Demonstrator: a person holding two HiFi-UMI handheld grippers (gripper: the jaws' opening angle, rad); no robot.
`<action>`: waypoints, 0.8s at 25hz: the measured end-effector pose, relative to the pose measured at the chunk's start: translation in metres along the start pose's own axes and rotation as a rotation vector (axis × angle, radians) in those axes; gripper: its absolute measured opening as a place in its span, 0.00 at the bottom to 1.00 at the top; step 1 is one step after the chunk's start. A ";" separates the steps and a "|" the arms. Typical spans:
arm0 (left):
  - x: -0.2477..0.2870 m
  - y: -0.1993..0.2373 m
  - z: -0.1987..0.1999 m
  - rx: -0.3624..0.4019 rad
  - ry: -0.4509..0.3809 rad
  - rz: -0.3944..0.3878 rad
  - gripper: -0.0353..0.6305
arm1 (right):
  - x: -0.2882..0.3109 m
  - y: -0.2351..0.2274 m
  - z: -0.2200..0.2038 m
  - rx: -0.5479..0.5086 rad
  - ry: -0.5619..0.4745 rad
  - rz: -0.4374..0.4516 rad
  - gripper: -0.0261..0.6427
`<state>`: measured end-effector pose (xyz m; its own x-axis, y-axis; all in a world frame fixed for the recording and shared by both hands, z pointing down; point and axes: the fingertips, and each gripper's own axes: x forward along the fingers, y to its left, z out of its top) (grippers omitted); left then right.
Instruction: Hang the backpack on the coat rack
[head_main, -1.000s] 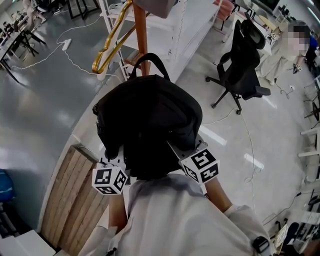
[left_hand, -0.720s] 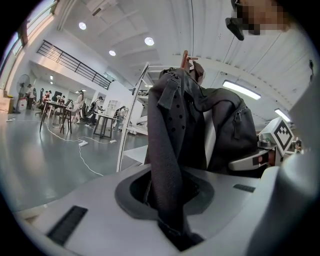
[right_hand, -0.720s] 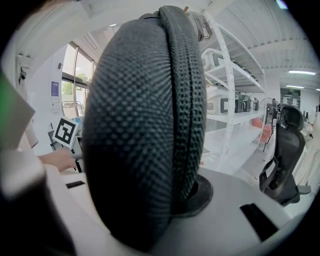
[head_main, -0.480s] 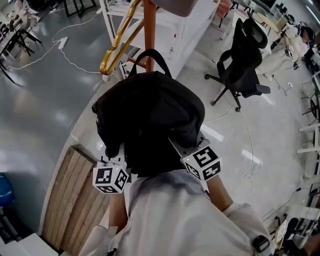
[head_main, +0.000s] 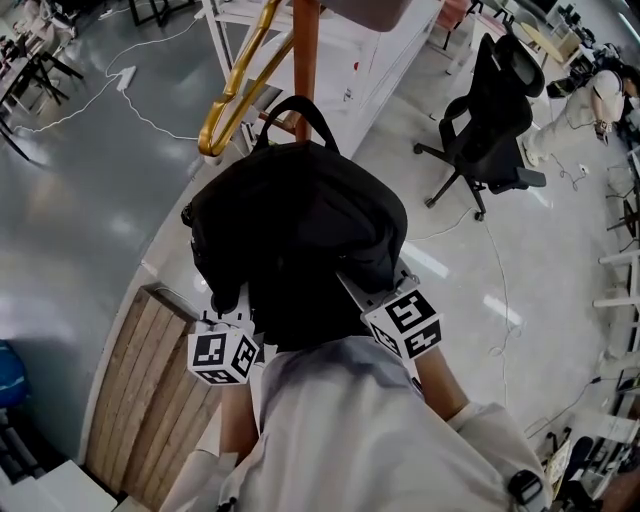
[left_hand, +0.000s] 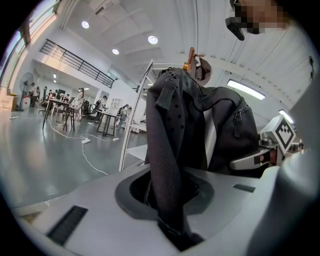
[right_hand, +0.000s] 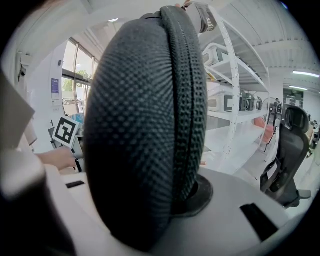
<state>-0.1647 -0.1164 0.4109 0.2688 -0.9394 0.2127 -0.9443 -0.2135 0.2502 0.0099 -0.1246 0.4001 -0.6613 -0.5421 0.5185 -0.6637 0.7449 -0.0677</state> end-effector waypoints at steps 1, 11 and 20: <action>0.002 0.000 0.000 0.000 0.001 0.000 0.14 | 0.001 -0.002 0.000 0.000 0.001 0.002 0.23; 0.015 0.005 -0.008 0.002 0.029 0.004 0.14 | 0.015 -0.013 -0.004 0.014 0.026 0.013 0.23; 0.025 0.008 -0.018 -0.004 0.054 0.008 0.14 | 0.023 -0.020 -0.010 0.024 0.053 0.020 0.23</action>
<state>-0.1620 -0.1367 0.4348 0.2717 -0.9250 0.2656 -0.9457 -0.2054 0.2519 0.0118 -0.1479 0.4223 -0.6554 -0.5057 0.5610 -0.6592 0.7456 -0.0981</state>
